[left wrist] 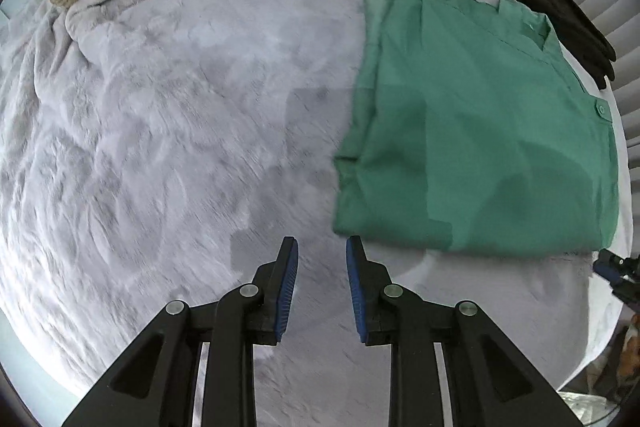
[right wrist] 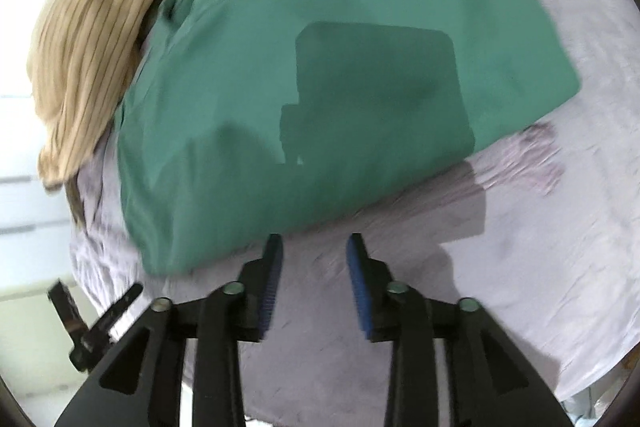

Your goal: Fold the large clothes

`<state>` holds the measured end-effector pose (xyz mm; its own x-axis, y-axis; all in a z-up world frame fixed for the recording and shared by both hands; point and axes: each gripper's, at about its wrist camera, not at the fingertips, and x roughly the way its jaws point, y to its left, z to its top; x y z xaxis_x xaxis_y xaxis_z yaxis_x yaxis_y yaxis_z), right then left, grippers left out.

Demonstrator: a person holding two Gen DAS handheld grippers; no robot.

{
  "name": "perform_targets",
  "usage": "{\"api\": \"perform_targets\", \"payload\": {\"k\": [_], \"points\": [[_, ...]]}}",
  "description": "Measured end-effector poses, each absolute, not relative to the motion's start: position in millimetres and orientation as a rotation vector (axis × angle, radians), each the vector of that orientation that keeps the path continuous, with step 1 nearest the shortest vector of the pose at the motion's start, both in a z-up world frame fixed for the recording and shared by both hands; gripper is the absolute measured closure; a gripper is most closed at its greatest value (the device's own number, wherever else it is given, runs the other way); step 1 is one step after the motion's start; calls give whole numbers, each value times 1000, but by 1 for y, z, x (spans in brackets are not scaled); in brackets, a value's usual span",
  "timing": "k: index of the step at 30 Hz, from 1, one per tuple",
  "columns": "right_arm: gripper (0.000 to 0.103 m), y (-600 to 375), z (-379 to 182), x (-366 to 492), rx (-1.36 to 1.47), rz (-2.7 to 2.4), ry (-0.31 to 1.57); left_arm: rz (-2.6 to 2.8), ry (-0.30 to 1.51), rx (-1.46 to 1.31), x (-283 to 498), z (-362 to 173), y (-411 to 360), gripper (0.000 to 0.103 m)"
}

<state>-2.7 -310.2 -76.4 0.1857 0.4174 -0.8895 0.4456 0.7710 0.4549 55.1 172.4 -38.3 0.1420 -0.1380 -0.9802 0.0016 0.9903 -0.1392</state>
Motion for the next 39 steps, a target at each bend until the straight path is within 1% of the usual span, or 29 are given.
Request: {"api": "perform_targets", "payload": {"k": [4, 5, 8, 9, 10, 11, 13, 14, 17, 19, 20, 23, 24, 25, 29, 32, 39], "points": [[62, -285, -74, -7, 733, 27, 1468, -113, 1434, -98, 44, -33, 158, 76], [60, -279, -74, -8, 729, 35, 1479, -119, 1434, -102, 42, -32, 155, 76], [50, -264, -71, -9, 697, 52, 1501, -133, 1438, -117, 36, -28, 148, 76], [48, -262, -71, -10, 687, 58, 1508, -136, 1441, -119, 31, -26, 149, 71], [48, -257, -70, -12, 673, 67, 1521, -138, 1447, -121, 30, -26, 149, 34], [47, -254, -71, -12, 669, 71, 1527, -127, 1445, -125, 28, -24, 148, 2], [47, -246, -72, -16, 659, 81, 1550, -136, 1427, -140, 20, -19, 156, 1], [44, -244, -72, -17, 657, 83, 1555, -154, 1438, -136, 18, -18, 154, 1], [43, -234, -73, -20, 649, 96, 1578, -147, 1457, -113, 16, -22, 151, 1], [39, -227, -73, -21, 641, 100, 1586, -143, 1471, -116, 14, -24, 152, 1], [35, -223, -72, -21, 636, 105, 1588, -134, 1475, -115, 13, -24, 152, 1], [34, -213, -70, -20, 614, 112, 1592, -125, 1479, -114, 14, -25, 152, 1], [23, -211, -69, -20, 604, 114, 1593, -125, 1478, -117, 14, -26, 151, 1], [18, -208, -68, -19, 592, 114, 1591, -125, 1478, -117, 13, -26, 153, 1], [17, -203, -62, -15, 568, 119, 1572, -127, 1480, -99, 6, -24, 159, 1], [10, -199, -59, -14, 535, 123, 1560, -131, 1484, -90, 5, -25, 161, 1], [10, -184, -65, -14, 561, 159, 1593, -112, 1472, -25, 10, -30, 161, 1]]}}
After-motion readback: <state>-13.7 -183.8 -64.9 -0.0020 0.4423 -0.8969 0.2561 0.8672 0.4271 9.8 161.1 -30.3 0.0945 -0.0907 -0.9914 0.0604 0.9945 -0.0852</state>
